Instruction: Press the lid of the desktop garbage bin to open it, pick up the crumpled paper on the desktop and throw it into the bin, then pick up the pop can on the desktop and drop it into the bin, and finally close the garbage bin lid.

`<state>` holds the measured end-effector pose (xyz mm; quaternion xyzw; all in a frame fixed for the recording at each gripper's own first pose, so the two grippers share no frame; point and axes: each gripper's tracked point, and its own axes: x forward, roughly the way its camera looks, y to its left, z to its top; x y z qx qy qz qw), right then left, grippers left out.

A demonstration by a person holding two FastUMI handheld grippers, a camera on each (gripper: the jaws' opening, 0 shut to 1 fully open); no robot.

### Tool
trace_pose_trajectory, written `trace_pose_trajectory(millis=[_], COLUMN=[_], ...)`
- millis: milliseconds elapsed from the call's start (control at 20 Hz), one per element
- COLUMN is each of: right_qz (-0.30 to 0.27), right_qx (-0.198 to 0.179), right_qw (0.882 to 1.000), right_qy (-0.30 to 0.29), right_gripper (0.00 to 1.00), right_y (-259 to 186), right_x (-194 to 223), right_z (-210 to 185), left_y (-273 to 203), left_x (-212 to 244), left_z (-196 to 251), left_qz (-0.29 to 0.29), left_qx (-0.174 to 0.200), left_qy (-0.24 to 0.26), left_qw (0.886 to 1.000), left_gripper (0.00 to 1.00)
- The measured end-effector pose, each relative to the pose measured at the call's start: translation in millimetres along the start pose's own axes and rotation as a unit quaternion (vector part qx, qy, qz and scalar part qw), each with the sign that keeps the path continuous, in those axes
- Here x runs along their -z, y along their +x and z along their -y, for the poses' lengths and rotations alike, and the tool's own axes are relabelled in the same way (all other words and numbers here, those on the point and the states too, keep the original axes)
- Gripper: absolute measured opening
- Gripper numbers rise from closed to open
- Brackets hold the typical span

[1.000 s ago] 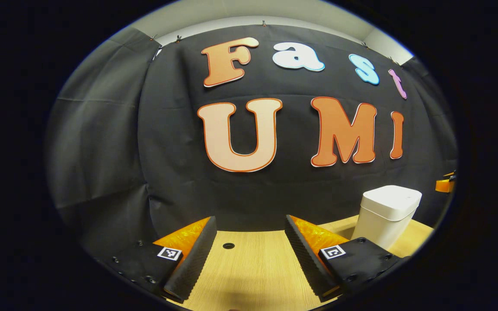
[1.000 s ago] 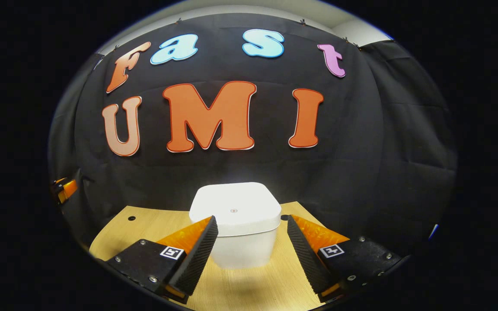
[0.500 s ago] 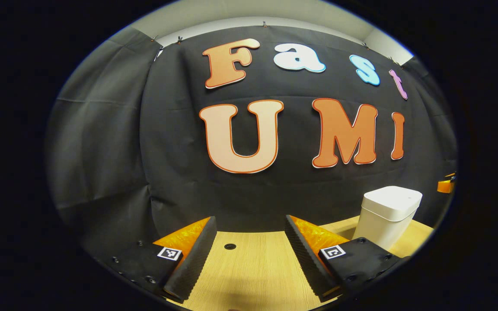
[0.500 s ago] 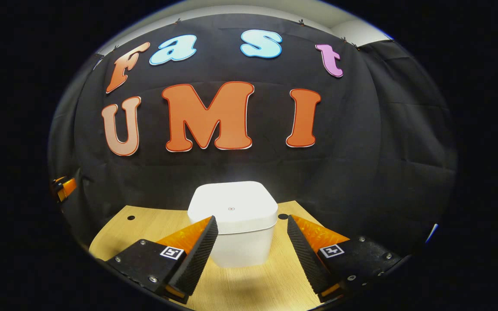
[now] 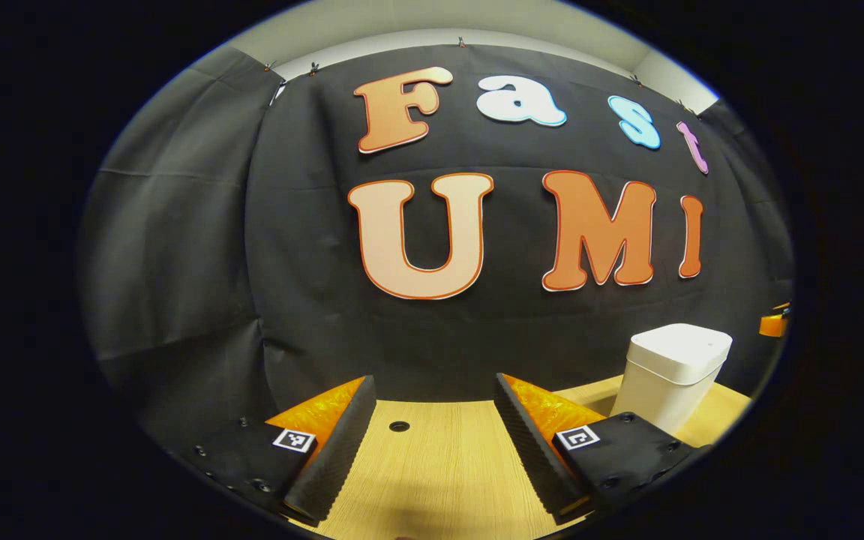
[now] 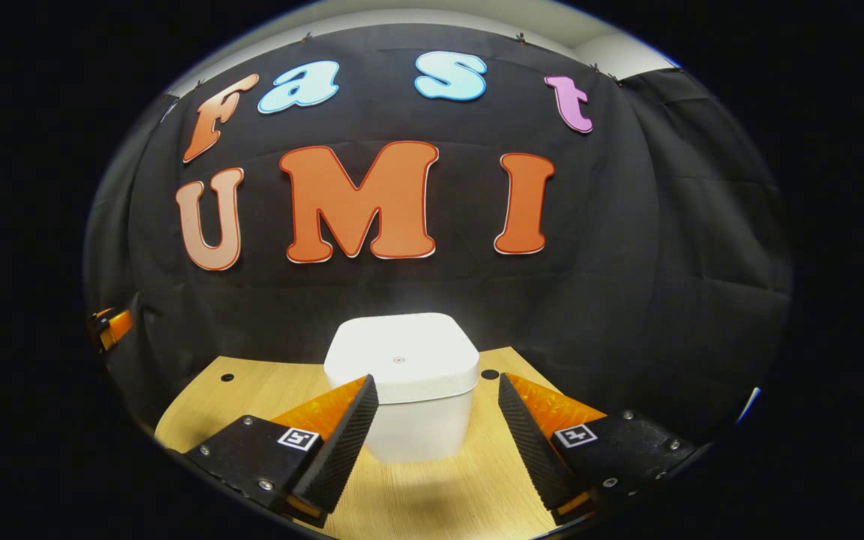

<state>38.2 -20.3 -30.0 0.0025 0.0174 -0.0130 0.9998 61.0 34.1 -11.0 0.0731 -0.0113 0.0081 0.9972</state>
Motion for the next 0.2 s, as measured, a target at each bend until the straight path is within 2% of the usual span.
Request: trace_pose_trajectory(millis=[200], right_qz=[-0.002], right_qx=[-0.002], right_qw=[1.0], right_qy=[0.001], right_gripper=[0.98], right_y=[-1.6], right_x=[2.5], right_z=[-1.8], left_y=[-3.0], left_x=[0.4], left_z=[-2.5], left_qz=[-0.001], left_qx=[-0.004], left_qy=[0.002], left_qw=[1.0], left_gripper=[1.0])
